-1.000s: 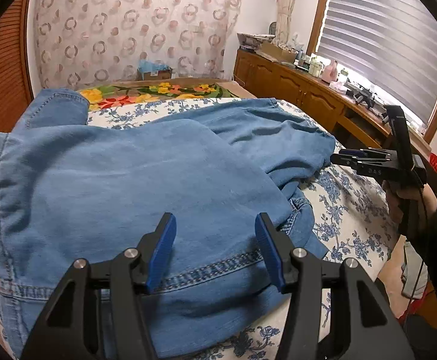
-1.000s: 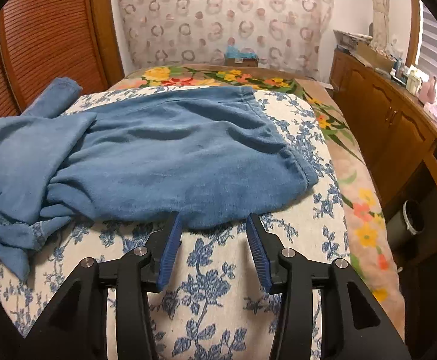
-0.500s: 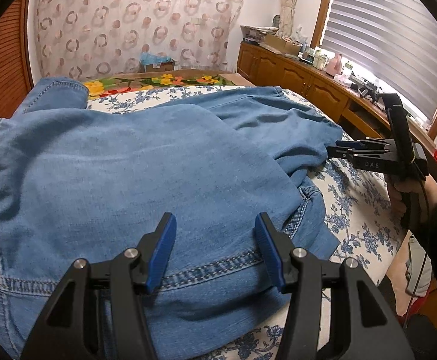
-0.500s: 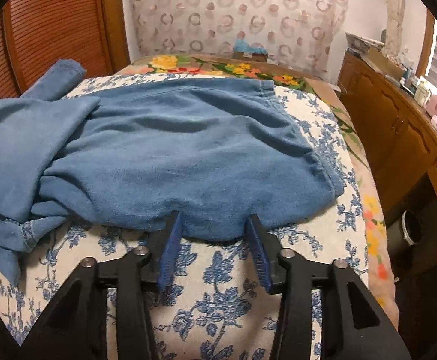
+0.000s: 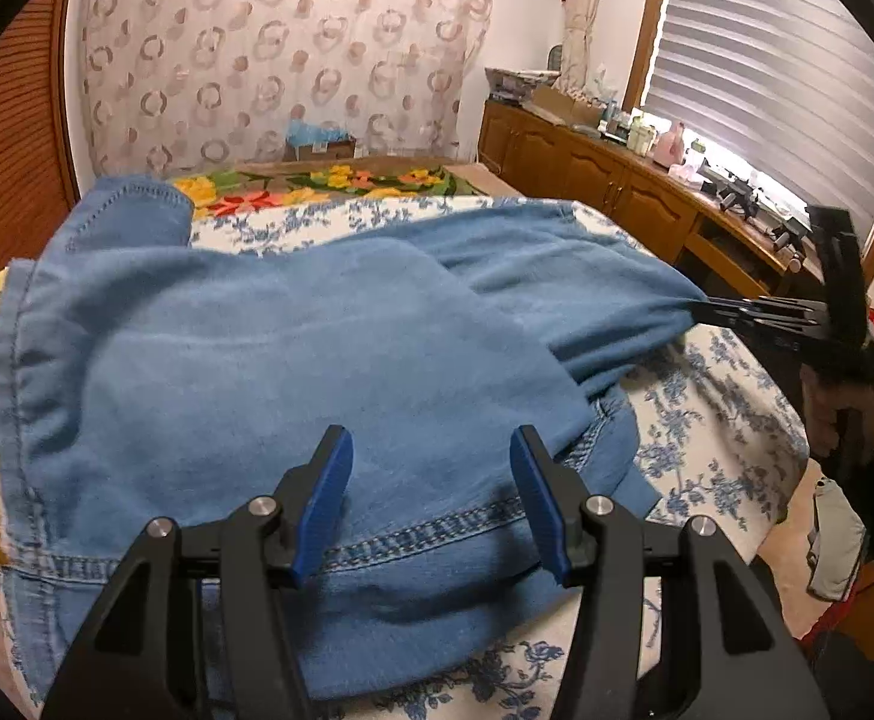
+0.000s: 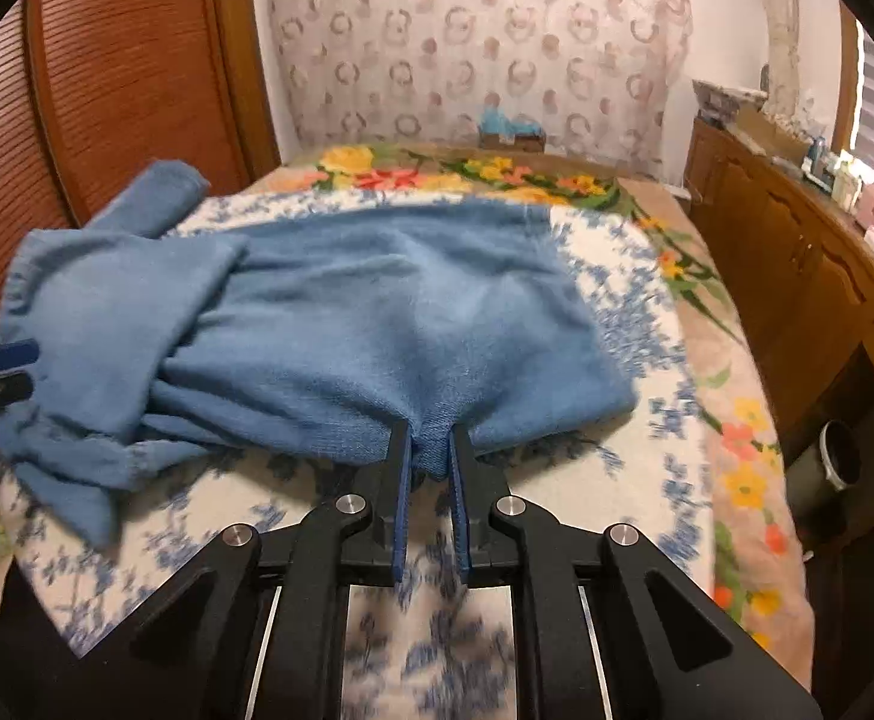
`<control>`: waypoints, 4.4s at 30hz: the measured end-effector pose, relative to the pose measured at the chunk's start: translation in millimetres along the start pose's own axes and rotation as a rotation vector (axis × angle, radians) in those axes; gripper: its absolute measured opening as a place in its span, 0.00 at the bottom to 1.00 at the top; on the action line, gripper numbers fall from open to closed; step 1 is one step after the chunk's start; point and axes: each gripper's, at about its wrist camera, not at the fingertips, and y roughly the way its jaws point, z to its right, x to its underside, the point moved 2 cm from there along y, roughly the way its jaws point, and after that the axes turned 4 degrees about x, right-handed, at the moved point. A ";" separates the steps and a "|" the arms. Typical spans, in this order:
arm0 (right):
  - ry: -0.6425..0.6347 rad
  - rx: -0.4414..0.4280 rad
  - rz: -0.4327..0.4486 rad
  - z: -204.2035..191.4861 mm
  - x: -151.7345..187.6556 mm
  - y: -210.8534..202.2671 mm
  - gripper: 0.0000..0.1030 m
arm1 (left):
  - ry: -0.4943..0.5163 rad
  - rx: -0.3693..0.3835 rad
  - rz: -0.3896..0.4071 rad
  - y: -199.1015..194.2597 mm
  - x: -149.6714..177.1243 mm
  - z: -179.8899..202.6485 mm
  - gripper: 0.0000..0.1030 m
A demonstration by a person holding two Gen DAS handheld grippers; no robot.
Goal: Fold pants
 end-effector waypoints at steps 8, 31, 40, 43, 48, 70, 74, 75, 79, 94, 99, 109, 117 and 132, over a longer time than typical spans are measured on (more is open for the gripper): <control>-0.038 0.023 0.050 -10.0 12.9 -62.9 0.08 | 0.023 0.008 0.022 -18.3 -5.6 6.7 0.52; 0.068 0.005 0.004 1.7 61.9 -86.1 0.37 | 0.009 -0.012 0.014 -19.4 -1.3 0.0 0.52; 0.166 0.107 0.075 41.9 64.1 -95.3 0.41 | 0.003 -0.017 -0.022 -5.8 8.4 -3.1 0.52; 0.179 0.114 0.050 50.0 66.3 -79.7 0.41 | -0.005 -0.017 -0.040 2.9 12.7 -4.4 0.52; 0.222 0.062 -0.014 50.1 69.8 -40.5 0.41 | -0.007 -0.021 -0.069 15.6 20.3 -4.6 0.52; 0.265 0.140 0.062 84.7 87.6 -87.0 0.06 | -0.029 -0.020 -0.036 24.0 31.3 -12.5 0.53; 0.272 0.119 0.029 91.5 92.3 -83.3 0.07 | -0.028 -0.026 -0.025 25.0 33.9 -12.3 0.54; 0.265 0.129 0.017 89.8 92.9 -79.8 0.07 | -0.027 -0.027 -0.024 25.1 33.8 -12.7 0.54; 0.304 0.096 0.025 89.6 95.1 -75.6 0.09 | -0.021 -0.032 -0.017 26.2 33.9 -13.5 0.54; 0.332 0.081 0.008 85.4 103.9 -58.9 0.28 | 0.009 -0.081 0.039 28.4 40.0 -10.0 0.56; 0.317 0.084 0.015 84.0 103.6 -59.4 0.16 | -0.007 -0.107 0.030 18.4 41.0 -9.3 0.56; 0.349 0.030 0.075 78.5 85.3 -70.8 0.07 | 0.049 -0.171 0.053 -13.5 37.0 -4.9 0.56; 0.292 -0.041 0.182 45.0 30.5 -92.6 0.06 | 0.035 -0.192 0.098 -39.2 28.7 -14.2 0.56; 0.000 -0.288 0.285 -119.6 -83.0 -93.4 0.06 | -0.008 -0.222 0.101 -74.1 26.9 -40.8 0.56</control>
